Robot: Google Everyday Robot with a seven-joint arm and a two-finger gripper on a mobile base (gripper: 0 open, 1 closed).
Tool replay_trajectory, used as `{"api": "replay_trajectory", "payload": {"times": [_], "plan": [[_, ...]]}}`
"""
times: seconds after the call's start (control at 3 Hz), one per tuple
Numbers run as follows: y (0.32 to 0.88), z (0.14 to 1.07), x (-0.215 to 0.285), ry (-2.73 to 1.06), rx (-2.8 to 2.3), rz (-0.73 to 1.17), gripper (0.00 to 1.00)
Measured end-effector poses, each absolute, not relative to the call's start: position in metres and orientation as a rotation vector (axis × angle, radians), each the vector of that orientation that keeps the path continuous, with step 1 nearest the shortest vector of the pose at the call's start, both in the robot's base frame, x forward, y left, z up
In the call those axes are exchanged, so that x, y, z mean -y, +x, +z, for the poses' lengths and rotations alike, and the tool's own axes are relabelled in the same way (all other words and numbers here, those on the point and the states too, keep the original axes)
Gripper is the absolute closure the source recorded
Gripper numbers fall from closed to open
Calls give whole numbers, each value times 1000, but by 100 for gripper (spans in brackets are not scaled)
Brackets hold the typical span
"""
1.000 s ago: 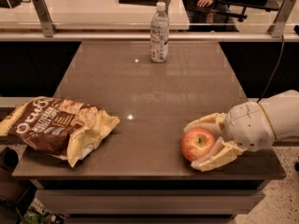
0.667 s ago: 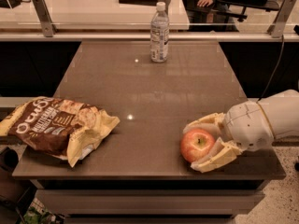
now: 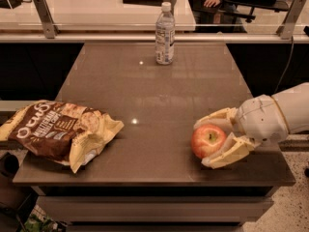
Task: Move apple near blue plastic bottle
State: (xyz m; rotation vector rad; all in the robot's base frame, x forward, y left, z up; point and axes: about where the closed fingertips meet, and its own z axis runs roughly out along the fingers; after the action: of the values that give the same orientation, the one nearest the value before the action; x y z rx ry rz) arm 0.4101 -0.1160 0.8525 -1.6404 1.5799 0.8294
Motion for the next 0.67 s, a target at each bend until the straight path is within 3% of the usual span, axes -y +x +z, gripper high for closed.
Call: {"api": "replay_trajectory", "payload": {"times": [0.67], "plan": [[462, 905, 164, -1371, -1632, 712, 100]]}}
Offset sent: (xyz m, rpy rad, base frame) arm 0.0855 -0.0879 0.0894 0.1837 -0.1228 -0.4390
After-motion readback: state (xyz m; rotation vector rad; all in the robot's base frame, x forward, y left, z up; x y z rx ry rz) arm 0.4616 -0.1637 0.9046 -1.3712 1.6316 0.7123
